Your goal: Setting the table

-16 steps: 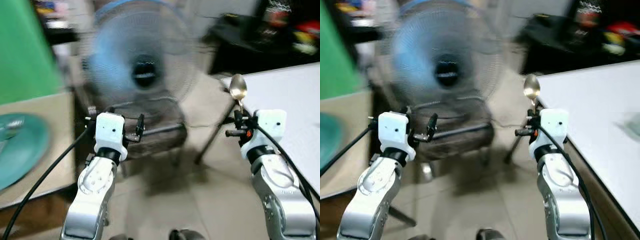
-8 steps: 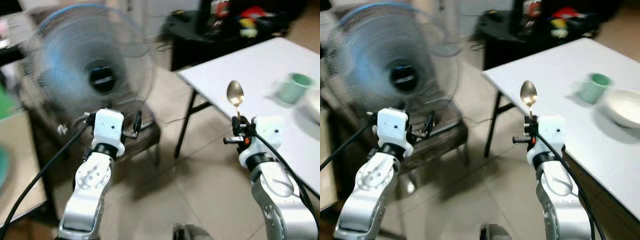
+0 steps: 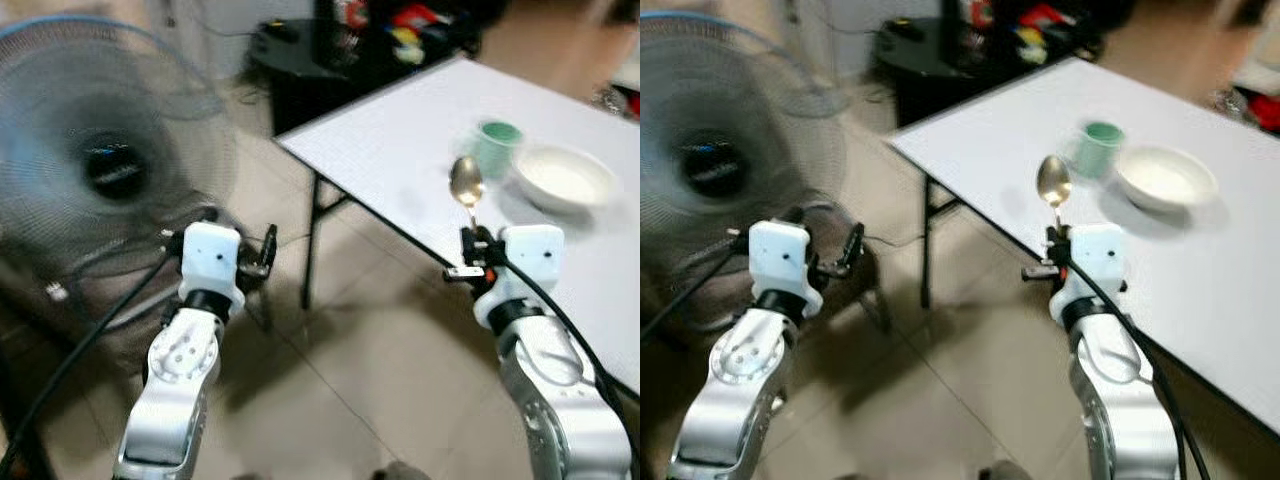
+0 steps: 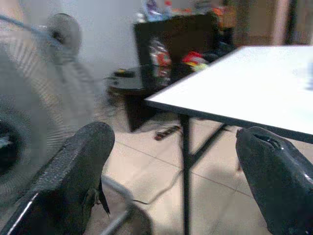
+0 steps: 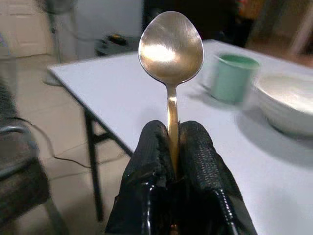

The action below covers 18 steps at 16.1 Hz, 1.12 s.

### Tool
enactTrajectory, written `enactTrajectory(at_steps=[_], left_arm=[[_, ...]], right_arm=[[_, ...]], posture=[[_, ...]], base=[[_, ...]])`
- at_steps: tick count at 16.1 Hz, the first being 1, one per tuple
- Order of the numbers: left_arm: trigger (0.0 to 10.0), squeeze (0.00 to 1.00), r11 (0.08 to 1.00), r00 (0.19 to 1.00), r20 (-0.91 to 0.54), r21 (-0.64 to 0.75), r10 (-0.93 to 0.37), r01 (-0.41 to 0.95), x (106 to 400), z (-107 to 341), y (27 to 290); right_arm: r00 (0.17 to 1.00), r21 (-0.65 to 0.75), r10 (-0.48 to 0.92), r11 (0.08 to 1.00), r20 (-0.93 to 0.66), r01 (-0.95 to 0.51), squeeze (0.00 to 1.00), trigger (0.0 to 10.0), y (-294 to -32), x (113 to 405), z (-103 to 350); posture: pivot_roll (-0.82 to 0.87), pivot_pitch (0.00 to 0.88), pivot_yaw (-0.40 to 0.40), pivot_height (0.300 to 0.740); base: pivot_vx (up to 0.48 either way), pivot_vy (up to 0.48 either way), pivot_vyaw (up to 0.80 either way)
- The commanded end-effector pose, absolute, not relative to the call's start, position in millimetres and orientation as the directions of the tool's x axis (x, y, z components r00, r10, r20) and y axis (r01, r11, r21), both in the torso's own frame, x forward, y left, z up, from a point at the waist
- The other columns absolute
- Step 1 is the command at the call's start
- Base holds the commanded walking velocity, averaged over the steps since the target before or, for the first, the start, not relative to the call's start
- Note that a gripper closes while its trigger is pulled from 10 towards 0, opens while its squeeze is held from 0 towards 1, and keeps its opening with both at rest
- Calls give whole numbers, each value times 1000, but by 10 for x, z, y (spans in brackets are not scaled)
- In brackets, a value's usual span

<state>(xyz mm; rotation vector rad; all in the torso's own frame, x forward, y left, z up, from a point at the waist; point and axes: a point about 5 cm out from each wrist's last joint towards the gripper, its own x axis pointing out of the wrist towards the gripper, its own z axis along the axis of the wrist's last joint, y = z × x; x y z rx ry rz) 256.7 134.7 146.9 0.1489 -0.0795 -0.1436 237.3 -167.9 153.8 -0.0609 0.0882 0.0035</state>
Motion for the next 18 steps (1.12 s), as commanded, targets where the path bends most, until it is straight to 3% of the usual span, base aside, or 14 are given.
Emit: enactTrajectory(at_steps=[1, 11, 14, 18], left_arm=[[10000, 0, 975, 984, 80, 165, -162, 147, 2575, 1495, 1323], [10000, 0, 968, 979, 80, 185, -189, 172, 2635, 1520, 1326], [10000, 0, 956, 975, 82, 230, -207, 184, 2640, 1532, 1308], [10000, 0, 969, 985, 46, 190, -168, 156, 2588, 1462, 1355]], right_arm=[[995, -64, -27, 998, -100, 21, 0, 10000, -1718, 2354, 1527], [991, -56, -71, 996, -114, 64, 0, 10000, -1713, 2315, 1500], [992, -62, -67, 996, -103, 61, 0, 10000, -1710, 2322, 1527], [997, -75, -1, 997, -81, -5, 0, 10000, -1650, 2350, 1557]], posture=[[-78, 43, 8, 740], [-80, 39, 42, 740], [-86, 36, 40, 740], [-73, 33, 27, 740]], base=[[0, 428, -775], [0, 417, -771], [0, -320, -771], [0, -120, 0]])
